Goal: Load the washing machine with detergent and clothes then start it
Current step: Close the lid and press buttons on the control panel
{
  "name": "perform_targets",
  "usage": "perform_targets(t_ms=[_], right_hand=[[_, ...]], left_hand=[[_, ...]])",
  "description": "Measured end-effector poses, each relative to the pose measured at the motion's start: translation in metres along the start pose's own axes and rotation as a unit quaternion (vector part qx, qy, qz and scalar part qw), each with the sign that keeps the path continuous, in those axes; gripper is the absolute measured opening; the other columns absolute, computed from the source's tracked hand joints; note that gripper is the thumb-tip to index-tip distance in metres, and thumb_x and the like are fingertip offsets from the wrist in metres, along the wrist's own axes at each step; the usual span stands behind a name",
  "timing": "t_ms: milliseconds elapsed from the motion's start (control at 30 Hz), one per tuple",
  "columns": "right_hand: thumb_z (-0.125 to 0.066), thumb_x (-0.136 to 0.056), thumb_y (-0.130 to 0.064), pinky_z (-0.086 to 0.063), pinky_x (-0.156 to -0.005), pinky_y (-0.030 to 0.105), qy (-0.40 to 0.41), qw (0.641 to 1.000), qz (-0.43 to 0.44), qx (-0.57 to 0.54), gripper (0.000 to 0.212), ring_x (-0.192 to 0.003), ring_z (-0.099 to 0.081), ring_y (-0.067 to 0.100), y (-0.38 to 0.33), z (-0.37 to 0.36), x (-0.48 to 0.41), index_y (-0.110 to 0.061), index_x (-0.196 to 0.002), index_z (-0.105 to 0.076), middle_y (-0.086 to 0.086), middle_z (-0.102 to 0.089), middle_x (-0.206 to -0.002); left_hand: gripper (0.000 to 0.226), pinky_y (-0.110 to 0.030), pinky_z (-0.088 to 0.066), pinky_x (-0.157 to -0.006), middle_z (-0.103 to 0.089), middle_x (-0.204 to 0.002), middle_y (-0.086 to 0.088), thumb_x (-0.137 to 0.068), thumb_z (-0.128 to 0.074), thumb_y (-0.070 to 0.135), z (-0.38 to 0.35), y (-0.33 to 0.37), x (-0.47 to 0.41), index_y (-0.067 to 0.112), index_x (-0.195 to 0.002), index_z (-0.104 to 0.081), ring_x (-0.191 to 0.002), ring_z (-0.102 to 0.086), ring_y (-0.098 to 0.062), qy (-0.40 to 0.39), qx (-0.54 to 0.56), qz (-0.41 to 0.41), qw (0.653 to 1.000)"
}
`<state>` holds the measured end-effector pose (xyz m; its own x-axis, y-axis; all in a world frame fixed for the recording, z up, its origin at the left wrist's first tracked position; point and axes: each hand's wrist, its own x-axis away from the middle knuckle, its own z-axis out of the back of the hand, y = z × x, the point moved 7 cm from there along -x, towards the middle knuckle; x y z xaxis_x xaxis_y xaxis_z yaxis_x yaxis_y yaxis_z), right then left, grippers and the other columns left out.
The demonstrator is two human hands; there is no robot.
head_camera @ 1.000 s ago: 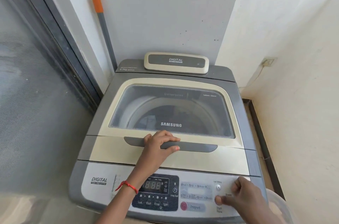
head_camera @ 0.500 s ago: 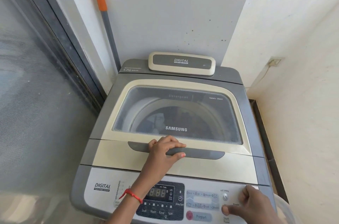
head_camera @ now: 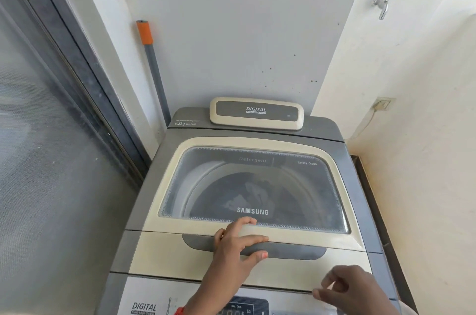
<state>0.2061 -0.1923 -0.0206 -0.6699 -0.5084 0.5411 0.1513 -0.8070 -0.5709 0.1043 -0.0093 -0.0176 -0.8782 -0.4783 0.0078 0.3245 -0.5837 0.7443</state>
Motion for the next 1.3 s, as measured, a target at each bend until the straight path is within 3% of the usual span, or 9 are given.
perform_targets(t_ms=[167,300,500,600,733,900,1133,1200,1300], right_hand=[[-0.078,-0.07,-0.009,-0.036,-0.046,0.009,0.101,0.984,0.107,-0.098,0.021,-0.045,-0.044,0.007,-0.041,0.014,-0.017,-0.017,-0.059,-0.062,-0.004,-0.047,-0.043],[-0.076,-0.072,-0.003,-0.037,-0.052,0.009,0.202,0.958,0.174,-0.102,0.022,-0.059,-0.051,0.002,-0.06,0.018,-0.03,-0.018,-0.062,-0.063,-0.001,-0.055,-0.054],[-0.08,-0.064,0.004,-0.032,-0.064,-0.006,0.262,0.937,0.231,0.025,0.016,-0.069,-0.04,-0.003,-0.064,-0.001,-0.052,-0.009,-0.065,-0.07,-0.004,-0.056,-0.062],[-0.071,-0.064,-0.006,-0.037,-0.064,0.005,0.293,0.917,0.266,0.051,0.004,-0.068,-0.039,0.006,-0.069,-0.007,-0.056,-0.01,-0.063,-0.069,0.0,-0.06,-0.059],[-0.065,-0.067,-0.008,-0.04,-0.06,0.014,0.297,0.916,0.268,0.038,0.004,-0.073,-0.047,0.008,-0.066,-0.01,-0.058,-0.009,-0.065,-0.068,0.0,-0.063,-0.063],[-0.049,-0.076,-0.025,-0.041,-0.055,0.013,0.309,0.912,0.268,0.025,0.028,-0.072,-0.048,0.007,-0.069,-0.009,-0.058,-0.009,-0.063,-0.068,0.0,-0.062,-0.063],[-0.049,-0.076,-0.024,-0.041,-0.055,0.015,0.319,0.911,0.26,0.025,0.028,-0.071,-0.047,0.009,-0.068,-0.009,-0.058,-0.007,-0.062,-0.067,0.002,-0.061,-0.062],[-0.049,-0.076,-0.023,-0.041,-0.056,0.016,0.325,0.909,0.261,0.024,0.028,-0.071,-0.047,0.009,-0.068,-0.01,-0.058,-0.007,-0.062,-0.067,0.002,-0.062,-0.062],[-0.049,-0.077,-0.021,-0.041,-0.055,0.017,0.336,0.904,0.263,0.022,0.028,-0.07,-0.047,0.009,-0.069,-0.009,-0.056,-0.005,-0.061,-0.066,0.004,-0.061,-0.061]], left_hand=[[0.048,-0.006,0.013,-0.102,-0.004,-0.143,0.036,-0.088,-0.044,0.056,-0.003,-0.002,-0.003,0.043,-0.134,-0.043,-0.135,0.005,0.019,-0.031,-0.105,-0.037,0.993],[0.058,-0.025,-0.021,-0.102,-0.059,-0.129,0.018,-0.067,-0.045,0.071,0.004,0.006,-0.006,0.038,-0.108,-0.07,-0.12,-0.052,0.007,-0.095,-0.213,-0.014,0.972],[0.071,-0.03,-0.001,-0.112,-0.071,-0.115,0.008,-0.056,-0.046,0.073,-0.001,-0.005,-0.013,0.023,-0.095,-0.077,-0.108,-0.064,-0.002,-0.146,-0.247,0.017,0.958],[0.074,-0.031,0.006,-0.115,-0.071,-0.114,0.005,-0.061,-0.038,0.072,-0.003,-0.01,-0.018,0.02,-0.093,-0.078,-0.116,-0.048,-0.003,-0.137,-0.253,0.016,0.958],[0.075,-0.037,-0.003,-0.112,-0.07,-0.116,0.004,-0.061,-0.037,0.071,-0.005,-0.013,-0.018,0.018,-0.094,-0.078,-0.116,-0.056,-0.003,-0.141,-0.257,0.014,0.956],[0.076,-0.038,0.006,-0.116,-0.071,-0.113,0.003,-0.061,-0.036,0.071,-0.002,-0.013,-0.023,0.017,-0.093,-0.078,-0.143,0.008,0.005,-0.071,-0.27,-0.007,0.96],[0.076,-0.039,0.007,-0.116,-0.071,-0.113,0.003,-0.059,-0.038,0.071,-0.002,-0.012,-0.022,0.017,-0.093,-0.078,-0.142,0.011,0.005,-0.015,-0.287,-0.023,0.958],[0.076,-0.039,0.005,-0.116,-0.071,-0.113,0.003,-0.059,-0.038,0.071,-0.002,-0.012,-0.021,0.017,-0.094,-0.078,-0.143,-0.002,0.007,-0.008,-0.289,-0.031,0.957],[0.074,-0.043,-0.009,-0.11,-0.073,-0.11,0.001,-0.06,-0.039,0.07,-0.002,-0.01,-0.021,0.015,-0.09,-0.079,-0.116,-0.059,-0.004,0.006,-0.31,-0.057,0.949]])
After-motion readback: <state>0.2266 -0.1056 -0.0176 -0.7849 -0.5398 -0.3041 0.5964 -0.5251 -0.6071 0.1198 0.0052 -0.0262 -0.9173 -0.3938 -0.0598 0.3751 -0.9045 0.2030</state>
